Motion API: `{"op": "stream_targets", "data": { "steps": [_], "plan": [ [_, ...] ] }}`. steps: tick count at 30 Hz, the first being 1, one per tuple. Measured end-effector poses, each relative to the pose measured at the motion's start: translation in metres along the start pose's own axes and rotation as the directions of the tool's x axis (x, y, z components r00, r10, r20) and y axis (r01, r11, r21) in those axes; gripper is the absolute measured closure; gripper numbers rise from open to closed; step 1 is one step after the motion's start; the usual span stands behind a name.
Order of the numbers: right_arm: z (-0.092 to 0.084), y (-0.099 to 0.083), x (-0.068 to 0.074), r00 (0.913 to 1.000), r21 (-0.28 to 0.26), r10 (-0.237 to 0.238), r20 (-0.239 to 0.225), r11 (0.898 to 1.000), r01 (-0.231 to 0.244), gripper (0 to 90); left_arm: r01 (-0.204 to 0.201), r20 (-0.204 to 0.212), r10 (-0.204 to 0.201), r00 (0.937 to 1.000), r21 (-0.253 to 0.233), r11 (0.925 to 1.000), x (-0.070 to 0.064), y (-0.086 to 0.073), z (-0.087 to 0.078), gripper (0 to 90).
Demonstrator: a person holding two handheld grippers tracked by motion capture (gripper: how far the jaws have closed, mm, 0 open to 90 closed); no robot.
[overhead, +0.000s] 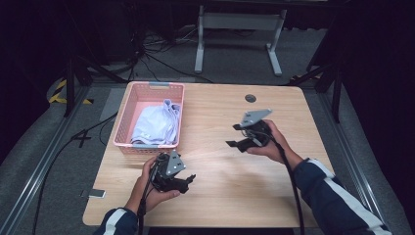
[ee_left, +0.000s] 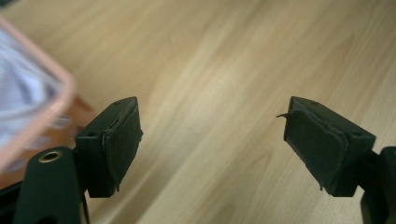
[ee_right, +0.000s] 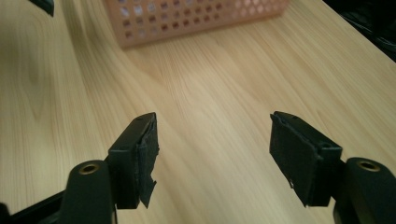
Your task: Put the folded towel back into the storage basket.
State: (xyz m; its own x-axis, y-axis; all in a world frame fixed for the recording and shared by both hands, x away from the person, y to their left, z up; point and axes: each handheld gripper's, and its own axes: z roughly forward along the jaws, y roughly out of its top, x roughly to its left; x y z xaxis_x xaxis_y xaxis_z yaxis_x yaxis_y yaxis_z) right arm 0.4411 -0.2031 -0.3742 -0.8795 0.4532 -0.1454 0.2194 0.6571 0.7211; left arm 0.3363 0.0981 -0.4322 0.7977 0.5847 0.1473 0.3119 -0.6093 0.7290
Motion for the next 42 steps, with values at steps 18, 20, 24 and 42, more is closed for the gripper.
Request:
{"op": "stream_targets", "data": {
  "steps": [18, 20, 24, 42],
  "plan": [
    [-0.074, -0.170, 0.019, 0.9830, 0.051, 0.144, 0.114, 0.987, -0.150, 29.4, -0.064, 0.123, 0.054, 0.9909, 0.075, 0.9952, -0.005, -0.015, 0.035, 19.6],
    [-0.074, -0.180, 0.020, 0.9808, 0.062, 0.166, 0.103, 0.983, -0.172, 27.6, -0.050, 0.142, 0.041, 0.9890, 0.063, 0.9968, -0.003, -0.017, 0.037, 19.0],
    [-0.078, -0.192, 0.020, 0.9721, 0.039, 0.217, 0.089, 0.974, -0.221, 25.6, 0.001, 0.190, -0.009, 0.9817, 0.041, 0.9991, -0.001, -0.022, 0.040, 18.1],
    [-0.083, -0.203, 0.021, 0.9610, -0.004, 0.253, 0.111, 0.967, -0.254, 19.4, -0.010, 0.221, 0.001, 0.9753, 0.038, 0.9992, 0.005, -0.021, 0.046, 9.6]
  ]
}}
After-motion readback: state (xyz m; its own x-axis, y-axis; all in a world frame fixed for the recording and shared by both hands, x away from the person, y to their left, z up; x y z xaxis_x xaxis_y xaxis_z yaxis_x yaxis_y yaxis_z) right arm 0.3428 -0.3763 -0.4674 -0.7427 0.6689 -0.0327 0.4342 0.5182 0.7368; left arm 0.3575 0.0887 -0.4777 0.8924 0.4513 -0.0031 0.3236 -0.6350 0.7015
